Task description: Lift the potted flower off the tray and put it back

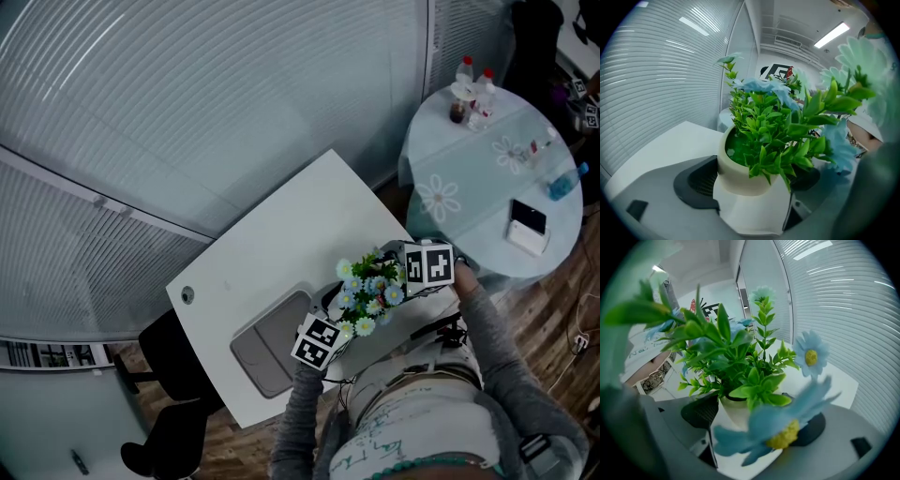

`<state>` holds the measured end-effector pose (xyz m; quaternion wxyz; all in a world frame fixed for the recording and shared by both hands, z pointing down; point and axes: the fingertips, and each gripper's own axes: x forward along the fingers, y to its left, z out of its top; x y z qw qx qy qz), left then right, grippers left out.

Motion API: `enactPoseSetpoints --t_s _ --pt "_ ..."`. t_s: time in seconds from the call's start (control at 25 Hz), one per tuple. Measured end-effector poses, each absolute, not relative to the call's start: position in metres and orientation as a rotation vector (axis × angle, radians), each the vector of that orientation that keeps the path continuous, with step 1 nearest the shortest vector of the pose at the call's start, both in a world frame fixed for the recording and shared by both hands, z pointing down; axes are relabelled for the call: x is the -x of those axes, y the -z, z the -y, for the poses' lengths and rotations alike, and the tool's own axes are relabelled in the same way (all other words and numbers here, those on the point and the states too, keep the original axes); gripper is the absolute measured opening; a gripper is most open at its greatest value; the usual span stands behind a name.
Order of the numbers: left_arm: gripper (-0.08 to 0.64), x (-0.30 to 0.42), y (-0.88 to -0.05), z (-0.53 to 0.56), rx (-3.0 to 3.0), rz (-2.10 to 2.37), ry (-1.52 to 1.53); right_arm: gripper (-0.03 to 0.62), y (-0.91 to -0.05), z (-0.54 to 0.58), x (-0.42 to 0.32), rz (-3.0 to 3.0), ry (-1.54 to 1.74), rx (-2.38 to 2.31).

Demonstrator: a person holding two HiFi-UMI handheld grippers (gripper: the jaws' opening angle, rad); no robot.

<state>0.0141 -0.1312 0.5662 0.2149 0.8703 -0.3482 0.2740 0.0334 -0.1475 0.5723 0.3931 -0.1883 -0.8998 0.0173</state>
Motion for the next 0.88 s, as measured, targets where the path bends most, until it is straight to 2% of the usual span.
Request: enactPoseSetpoints --t_s 0.88 --pt "0.442 -0.015 -0.619 0.129 -2.392 0.957 -0.789 0.397 -0.622 0.141 -0.035 2.234 -0.061 0.505"
